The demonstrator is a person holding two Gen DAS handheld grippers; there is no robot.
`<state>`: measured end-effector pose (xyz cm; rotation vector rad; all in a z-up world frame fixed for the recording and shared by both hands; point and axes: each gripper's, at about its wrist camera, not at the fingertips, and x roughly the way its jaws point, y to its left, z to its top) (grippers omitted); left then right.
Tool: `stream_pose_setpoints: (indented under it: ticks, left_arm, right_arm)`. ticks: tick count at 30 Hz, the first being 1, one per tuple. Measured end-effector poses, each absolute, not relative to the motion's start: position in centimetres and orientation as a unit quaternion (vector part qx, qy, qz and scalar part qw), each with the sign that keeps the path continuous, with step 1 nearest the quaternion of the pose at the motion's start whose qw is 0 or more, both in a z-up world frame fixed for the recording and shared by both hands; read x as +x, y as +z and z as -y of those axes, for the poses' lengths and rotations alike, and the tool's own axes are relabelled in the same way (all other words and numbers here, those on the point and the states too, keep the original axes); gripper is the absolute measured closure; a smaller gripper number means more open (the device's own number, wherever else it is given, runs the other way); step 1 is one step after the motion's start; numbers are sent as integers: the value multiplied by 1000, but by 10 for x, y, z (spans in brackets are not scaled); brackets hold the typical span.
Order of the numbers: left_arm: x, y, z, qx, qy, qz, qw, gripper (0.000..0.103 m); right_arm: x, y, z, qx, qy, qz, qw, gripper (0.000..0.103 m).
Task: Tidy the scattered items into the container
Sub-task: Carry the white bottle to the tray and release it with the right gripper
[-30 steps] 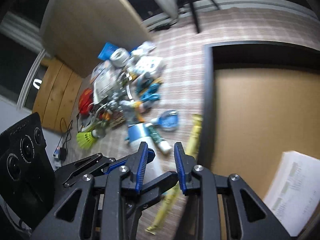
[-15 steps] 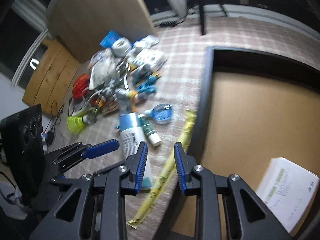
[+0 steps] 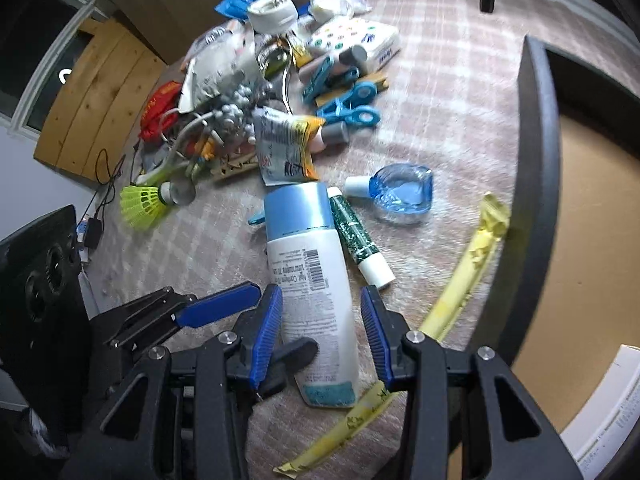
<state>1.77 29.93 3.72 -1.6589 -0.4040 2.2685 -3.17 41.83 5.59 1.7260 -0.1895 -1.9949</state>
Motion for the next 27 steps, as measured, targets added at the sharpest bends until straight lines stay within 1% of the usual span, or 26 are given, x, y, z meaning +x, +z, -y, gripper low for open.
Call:
stream_pose_setpoints:
  ticks: [4,6,14,21,27]
  left_arm:
    - [15,33,-304,-575,791,143,156,45]
    - [15,33,-307,-572,794,135,157,49]
    - [18,41,-308,-566,797,132,162,51]
    - [12,68,-324,-552,808,112,177,51]
    - [5,95,-362,-536,814,85,209,51]
  right_arm:
    - [-35,46,-411,643,-719,78,251,59]
    - [-36,43,-405,645,-717,79,252,58]
    - [-34,42,-404,641,-722,92,245,60]
    - [-32,68,-417,622,-738,98,242,60]
    - [-31,98,-449,599,-762,104,223,60]
